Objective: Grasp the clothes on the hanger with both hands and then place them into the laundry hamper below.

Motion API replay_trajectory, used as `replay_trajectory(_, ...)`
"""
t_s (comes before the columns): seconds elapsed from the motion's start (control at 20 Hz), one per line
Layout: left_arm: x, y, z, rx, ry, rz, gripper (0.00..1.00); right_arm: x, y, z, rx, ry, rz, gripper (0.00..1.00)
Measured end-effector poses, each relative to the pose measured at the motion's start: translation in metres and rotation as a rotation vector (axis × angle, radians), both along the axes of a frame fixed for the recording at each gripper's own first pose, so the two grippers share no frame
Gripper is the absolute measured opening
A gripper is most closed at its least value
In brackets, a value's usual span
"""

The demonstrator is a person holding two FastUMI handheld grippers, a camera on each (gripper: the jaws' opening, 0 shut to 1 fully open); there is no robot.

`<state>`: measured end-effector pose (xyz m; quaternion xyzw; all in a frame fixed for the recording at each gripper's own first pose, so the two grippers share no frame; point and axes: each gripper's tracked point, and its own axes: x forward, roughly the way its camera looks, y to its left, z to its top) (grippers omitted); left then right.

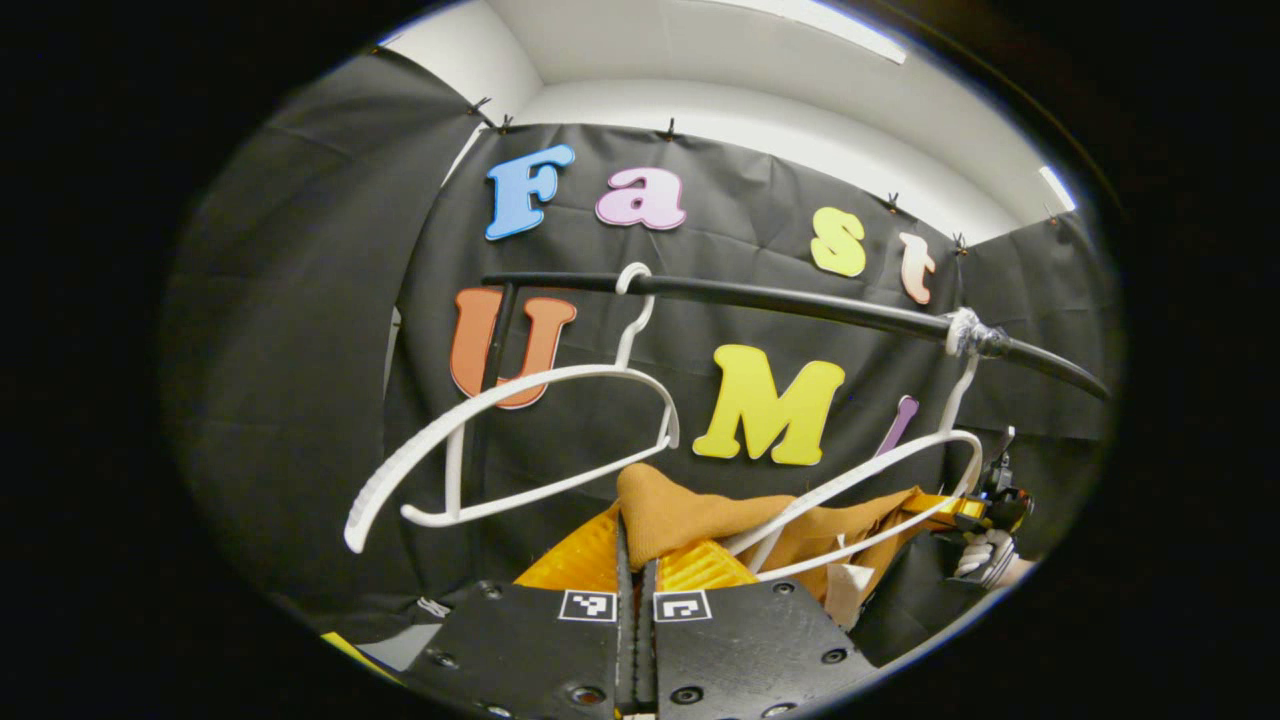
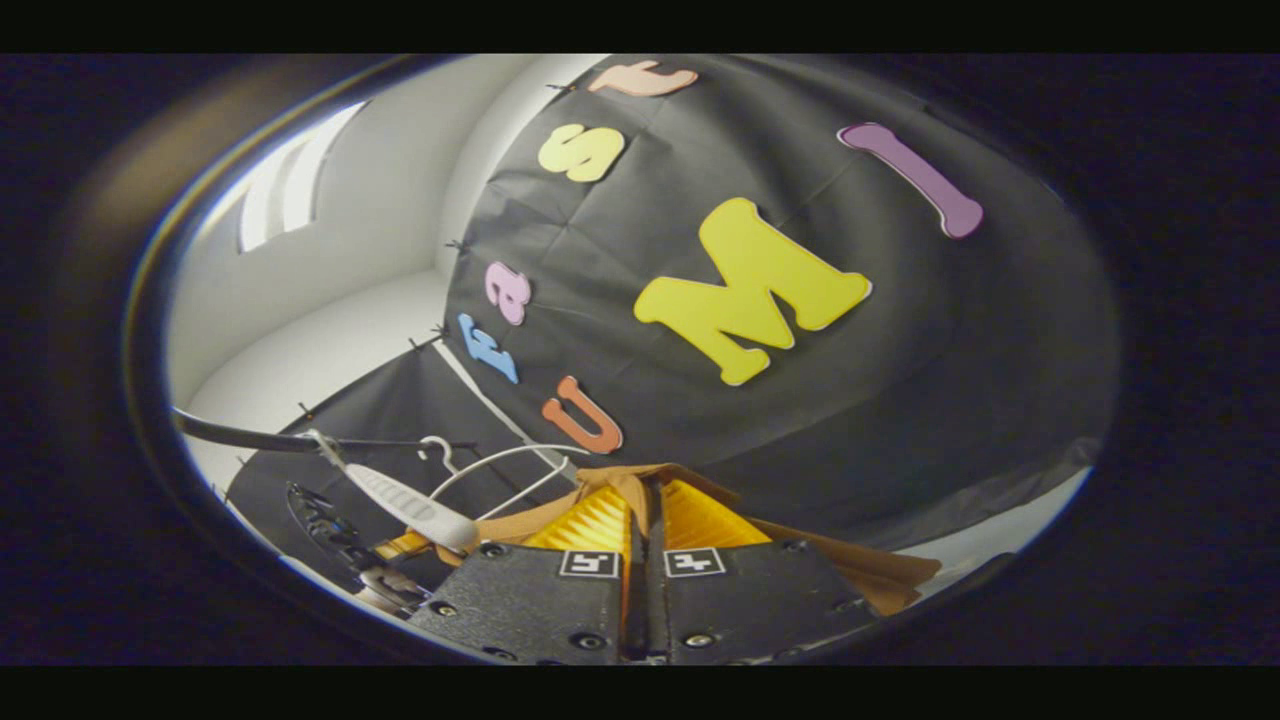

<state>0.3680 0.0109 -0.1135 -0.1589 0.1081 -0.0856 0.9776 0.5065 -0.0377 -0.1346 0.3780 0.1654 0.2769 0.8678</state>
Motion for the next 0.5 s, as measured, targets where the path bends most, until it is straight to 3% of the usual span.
replay_trajectory(0.1,-0.005,0.004,-0.015,-0.014,0.027,0.027,0.04,-0.007,0.009,-0.010,-0.016,0.007,0.018,0.02)
replay_trajectory(0.3,-0.022,0.019,-0.052,-0.021,0.118,0.102,0.00,-0.024,0.025,-0.044,-0.101,0.038,0.056,0.02)
replay_trajectory(0.5,-0.040,0.019,-0.085,0.047,0.199,0.135,0.00,-0.039,0.034,-0.066,-0.137,0.075,0.076,0.03)
